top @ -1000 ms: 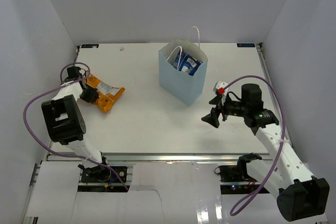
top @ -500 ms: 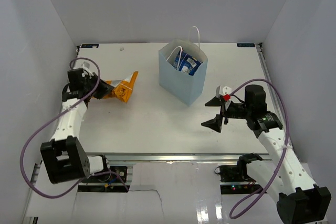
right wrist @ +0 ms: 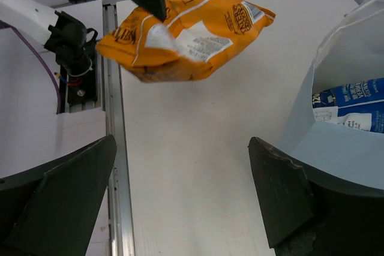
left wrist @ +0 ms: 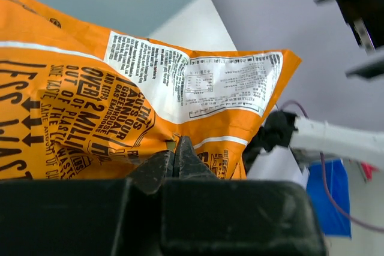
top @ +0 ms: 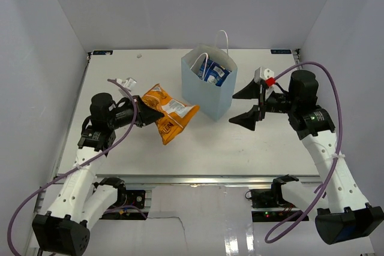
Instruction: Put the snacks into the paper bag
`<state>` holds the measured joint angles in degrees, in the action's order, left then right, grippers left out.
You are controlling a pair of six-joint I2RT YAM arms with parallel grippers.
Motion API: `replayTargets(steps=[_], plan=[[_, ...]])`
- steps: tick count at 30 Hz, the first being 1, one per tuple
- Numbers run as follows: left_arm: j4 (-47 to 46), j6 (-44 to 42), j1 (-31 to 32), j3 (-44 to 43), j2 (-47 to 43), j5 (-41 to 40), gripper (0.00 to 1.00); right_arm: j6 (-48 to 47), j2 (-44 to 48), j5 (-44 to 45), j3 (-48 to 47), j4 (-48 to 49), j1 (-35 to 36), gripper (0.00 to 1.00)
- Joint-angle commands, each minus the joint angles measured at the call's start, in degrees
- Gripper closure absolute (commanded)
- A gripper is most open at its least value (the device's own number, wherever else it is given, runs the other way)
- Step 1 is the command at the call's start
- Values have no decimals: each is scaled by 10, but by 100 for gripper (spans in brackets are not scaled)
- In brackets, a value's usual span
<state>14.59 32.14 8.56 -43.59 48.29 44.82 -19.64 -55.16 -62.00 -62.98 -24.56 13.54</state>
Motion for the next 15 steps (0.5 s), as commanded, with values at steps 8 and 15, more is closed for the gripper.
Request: replayTargets(steps=[8, 15], plan=[[-53, -45, 197, -24, -35, 19, 100, 448, -61, 142, 23, 197, 36, 3], [-55, -66, 317, -61, 8, -25, 100, 548, -64, 149, 128, 284, 68, 2]])
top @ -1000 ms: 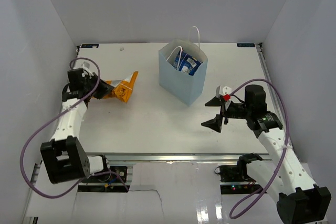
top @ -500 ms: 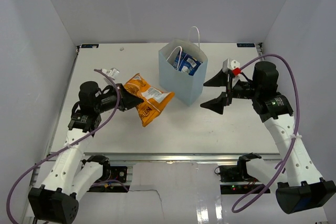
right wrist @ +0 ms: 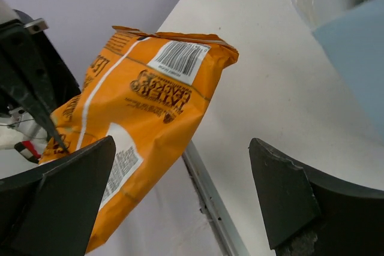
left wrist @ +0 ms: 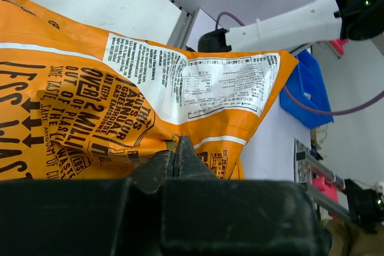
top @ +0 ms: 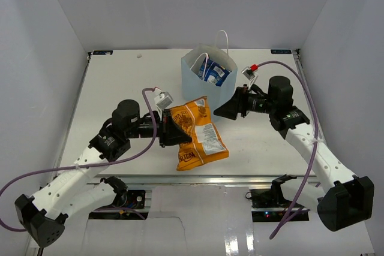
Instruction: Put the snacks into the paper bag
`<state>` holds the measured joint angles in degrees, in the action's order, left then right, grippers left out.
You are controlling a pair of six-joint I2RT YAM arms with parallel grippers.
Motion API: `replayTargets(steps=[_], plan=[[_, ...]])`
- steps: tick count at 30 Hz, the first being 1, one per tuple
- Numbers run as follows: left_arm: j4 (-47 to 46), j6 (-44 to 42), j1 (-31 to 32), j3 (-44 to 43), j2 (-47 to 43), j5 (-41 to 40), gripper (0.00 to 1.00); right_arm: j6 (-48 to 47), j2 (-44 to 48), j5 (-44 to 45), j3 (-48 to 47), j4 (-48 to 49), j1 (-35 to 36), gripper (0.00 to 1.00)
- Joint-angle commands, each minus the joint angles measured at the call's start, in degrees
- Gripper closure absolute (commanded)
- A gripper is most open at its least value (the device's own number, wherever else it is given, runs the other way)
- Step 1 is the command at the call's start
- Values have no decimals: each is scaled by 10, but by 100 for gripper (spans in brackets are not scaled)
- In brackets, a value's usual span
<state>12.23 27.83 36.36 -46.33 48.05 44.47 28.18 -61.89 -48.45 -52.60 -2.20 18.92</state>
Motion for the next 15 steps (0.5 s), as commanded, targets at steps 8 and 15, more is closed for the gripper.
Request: replayTargets(steps=[8, 15], plan=[[-31, -73, 161, -102, 107, -103, 100, 76, 36, -5, 84, 70, 25, 2], [-32, -87, 186, -141, 157, -110, 100, 93, 54, -75, 100, 119, 25, 6]])
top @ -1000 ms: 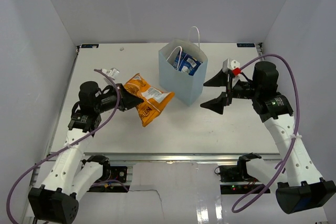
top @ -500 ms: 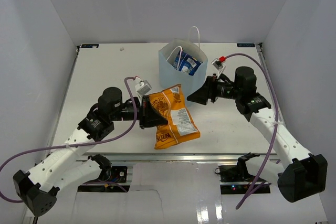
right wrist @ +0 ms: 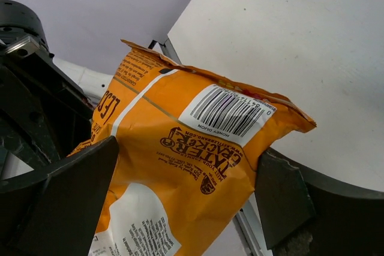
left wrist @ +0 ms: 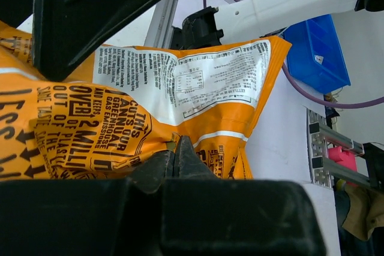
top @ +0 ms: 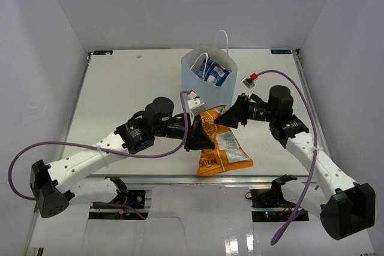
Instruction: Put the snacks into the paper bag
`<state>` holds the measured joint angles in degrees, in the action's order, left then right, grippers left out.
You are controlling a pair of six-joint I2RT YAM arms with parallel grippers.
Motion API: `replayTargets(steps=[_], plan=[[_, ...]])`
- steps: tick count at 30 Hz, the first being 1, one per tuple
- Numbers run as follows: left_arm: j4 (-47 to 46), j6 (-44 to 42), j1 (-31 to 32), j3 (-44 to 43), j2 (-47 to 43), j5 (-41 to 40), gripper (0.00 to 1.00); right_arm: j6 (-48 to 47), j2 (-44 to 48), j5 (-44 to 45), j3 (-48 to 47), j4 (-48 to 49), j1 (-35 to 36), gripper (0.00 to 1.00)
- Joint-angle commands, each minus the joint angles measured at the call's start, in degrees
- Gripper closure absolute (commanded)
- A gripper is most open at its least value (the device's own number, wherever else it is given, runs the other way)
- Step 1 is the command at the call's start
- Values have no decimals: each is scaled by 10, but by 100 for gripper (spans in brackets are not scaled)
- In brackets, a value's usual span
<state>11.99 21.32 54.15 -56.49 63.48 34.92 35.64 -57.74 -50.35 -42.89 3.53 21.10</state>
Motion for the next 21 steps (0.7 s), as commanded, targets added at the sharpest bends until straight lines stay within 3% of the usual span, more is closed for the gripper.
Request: replayTargets(steps=[1, 7, 11, 17, 21], plan=[[-29, -23, 9, -42, 8, -14, 100, 22, 15, -82, 4, 75, 3, 8], [-28, -32, 12, -42, 15, -15, 100, 40, 26, -142, 3, 140, 3, 33], [-28, -32, 13, -39, 20, -13, 100, 40, 30, -171, -17, 159, 3, 57], [-27, -30, 14, -36, 26, -16, 100, 1, 31, -220, -67, 162, -2, 81], [-22, -33, 15, -33, 16, -34, 83, -27, 25, -257, -97, 158, -18, 92]])
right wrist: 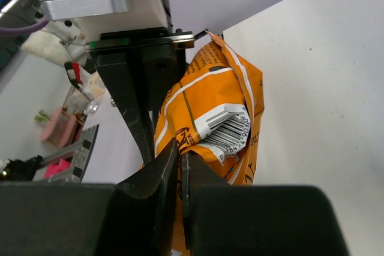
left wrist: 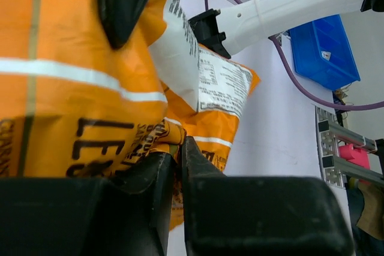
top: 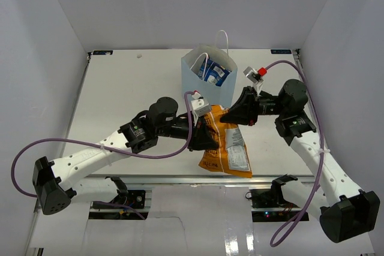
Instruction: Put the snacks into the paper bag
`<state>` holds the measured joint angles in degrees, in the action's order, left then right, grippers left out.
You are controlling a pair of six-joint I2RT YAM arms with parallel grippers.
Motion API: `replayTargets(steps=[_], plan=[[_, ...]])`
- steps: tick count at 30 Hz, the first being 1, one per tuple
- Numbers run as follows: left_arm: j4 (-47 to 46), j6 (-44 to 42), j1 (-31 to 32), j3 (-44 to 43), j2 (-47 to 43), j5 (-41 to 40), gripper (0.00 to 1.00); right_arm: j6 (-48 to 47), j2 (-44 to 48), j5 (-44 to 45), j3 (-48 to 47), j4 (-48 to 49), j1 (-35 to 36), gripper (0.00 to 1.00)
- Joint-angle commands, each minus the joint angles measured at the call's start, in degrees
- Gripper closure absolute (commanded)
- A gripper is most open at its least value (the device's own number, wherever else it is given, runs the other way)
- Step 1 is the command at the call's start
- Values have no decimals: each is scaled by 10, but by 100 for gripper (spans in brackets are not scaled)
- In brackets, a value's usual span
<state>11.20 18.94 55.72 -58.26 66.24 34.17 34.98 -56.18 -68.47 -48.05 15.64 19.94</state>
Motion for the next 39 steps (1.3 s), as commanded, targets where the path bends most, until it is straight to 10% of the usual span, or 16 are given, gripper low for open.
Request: replayTargets(steps=[1, 5, 12, 23, 39], plan=[[-12, -11, -1, -14, -15, -32, 78, -25, 7, -87, -51, 38, -10, 92], [-3, -22, -1, -10, -34, -48, 45, -56, 2, -98, -78, 36, -25, 92], [24, -65, -1, -4, -109, -114, 27, -119, -42, -69, -216, -36, -71, 92], [143, -129, -2, 91, -238, -412, 16, -199, -214, 35, -546, -153, -141, 92], [156, -132, -2, 167, -228, -508, 14, -232, -443, 215, -748, -168, -109, 92]])
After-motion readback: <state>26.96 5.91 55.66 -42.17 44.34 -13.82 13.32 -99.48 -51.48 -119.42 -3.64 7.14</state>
